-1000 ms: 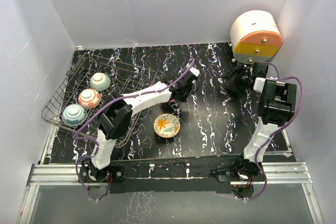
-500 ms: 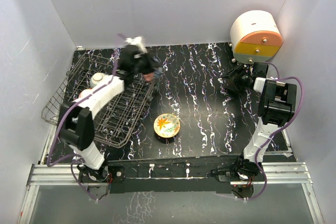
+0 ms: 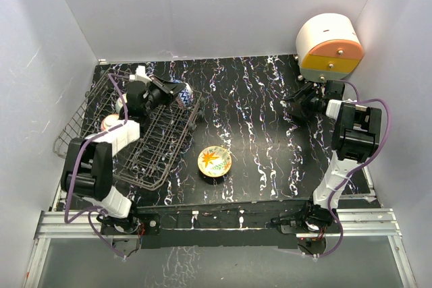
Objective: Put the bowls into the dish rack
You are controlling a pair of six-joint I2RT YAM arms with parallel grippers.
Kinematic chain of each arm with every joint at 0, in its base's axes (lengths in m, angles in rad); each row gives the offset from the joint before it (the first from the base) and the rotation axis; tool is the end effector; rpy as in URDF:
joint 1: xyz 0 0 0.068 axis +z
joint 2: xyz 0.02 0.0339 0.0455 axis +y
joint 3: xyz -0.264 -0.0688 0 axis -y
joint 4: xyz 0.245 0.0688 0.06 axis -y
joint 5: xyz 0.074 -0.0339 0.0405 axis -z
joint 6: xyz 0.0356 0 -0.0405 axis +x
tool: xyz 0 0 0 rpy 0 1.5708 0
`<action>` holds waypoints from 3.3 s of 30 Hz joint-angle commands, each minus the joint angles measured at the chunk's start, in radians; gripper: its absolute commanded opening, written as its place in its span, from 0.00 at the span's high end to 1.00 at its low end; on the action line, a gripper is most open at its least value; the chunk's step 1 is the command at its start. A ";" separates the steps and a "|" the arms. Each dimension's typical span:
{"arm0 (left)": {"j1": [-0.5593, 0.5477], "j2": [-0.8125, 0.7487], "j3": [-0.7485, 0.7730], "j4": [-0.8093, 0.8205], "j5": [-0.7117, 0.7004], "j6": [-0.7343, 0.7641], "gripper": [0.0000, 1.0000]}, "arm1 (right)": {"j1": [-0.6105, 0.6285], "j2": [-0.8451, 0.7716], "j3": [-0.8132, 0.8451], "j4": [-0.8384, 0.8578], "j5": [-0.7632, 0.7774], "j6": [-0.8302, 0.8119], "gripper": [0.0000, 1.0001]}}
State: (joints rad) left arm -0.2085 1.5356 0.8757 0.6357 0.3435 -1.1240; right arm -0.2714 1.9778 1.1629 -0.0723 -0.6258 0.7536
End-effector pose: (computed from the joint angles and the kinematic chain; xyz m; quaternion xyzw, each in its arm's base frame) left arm 0.3385 -0.0839 0.2719 -0.2045 0.6853 -0.5215 0.4655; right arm 0.3921 -0.0875 0.1391 0.3496 0.8318 0.3578 0.2404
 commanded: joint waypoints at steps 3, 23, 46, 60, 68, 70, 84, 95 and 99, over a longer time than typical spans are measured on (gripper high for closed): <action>0.055 0.104 -0.015 0.361 0.035 -0.186 1.00 | -0.009 -0.052 0.017 -0.008 0.015 -0.032 0.27; 0.067 0.352 -0.093 0.562 0.018 -0.272 1.00 | -0.009 -0.025 0.064 -0.051 0.047 -0.057 0.27; 0.118 0.322 -0.282 0.469 -0.004 -0.248 0.89 | -0.009 -0.008 0.056 -0.048 0.040 -0.076 0.27; 0.157 0.327 -0.296 0.642 0.029 -0.316 1.00 | -0.009 -0.005 0.065 -0.055 0.042 -0.079 0.27; 0.155 0.343 -0.197 0.751 0.011 -0.404 1.00 | -0.009 0.002 0.066 -0.054 0.047 -0.076 0.27; 0.153 0.369 -0.181 0.803 0.001 -0.434 1.00 | -0.009 0.004 0.064 -0.052 0.048 -0.077 0.27; 0.113 0.564 -0.024 0.977 -0.024 -0.500 1.00 | -0.008 0.023 0.103 -0.072 0.060 -0.083 0.27; 0.109 0.532 -0.240 0.884 -0.006 -0.456 1.00 | -0.009 0.033 0.090 -0.065 0.057 -0.086 0.27; 0.109 0.569 -0.334 0.923 -0.008 -0.458 1.00 | -0.008 0.035 0.083 -0.061 0.054 -0.088 0.27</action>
State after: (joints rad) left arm -0.0971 2.0670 0.6521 1.5471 0.2996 -1.6169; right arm -0.2764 1.9961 1.2232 -0.1539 -0.5865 0.6861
